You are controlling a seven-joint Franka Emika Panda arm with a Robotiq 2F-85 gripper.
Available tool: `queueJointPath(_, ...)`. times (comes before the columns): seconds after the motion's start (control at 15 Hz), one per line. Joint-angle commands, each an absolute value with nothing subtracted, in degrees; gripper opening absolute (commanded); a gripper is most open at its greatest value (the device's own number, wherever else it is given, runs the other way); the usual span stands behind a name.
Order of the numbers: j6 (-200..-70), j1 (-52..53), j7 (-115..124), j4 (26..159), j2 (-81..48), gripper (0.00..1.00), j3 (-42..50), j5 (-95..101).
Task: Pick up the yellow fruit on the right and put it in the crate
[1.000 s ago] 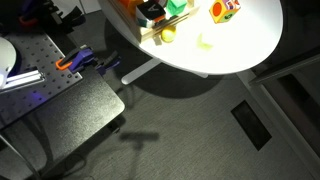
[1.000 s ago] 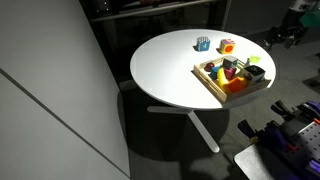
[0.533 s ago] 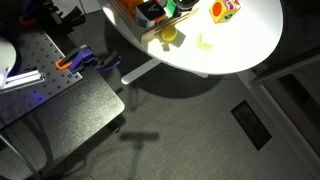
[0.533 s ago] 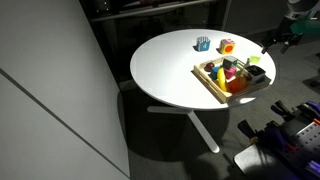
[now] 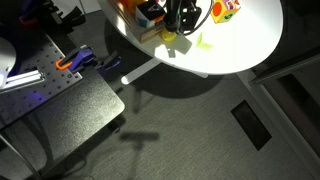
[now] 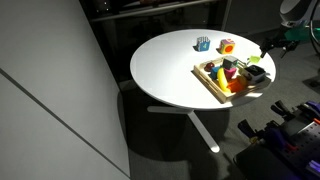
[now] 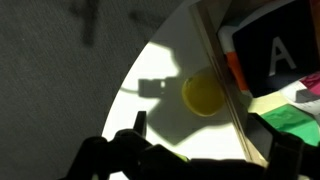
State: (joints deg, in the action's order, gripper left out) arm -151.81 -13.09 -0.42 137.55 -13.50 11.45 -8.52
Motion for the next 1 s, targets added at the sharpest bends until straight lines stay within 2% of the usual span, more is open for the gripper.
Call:
queueJointPath(0.0,-151.85,-14.52,0.65,134.13,-17.5,1.0,11.45,-10.17)
queueJointPath(0.93,-150.94,-15.0,13.12,129.42,-23.36,1.0,11.42,-17.42)
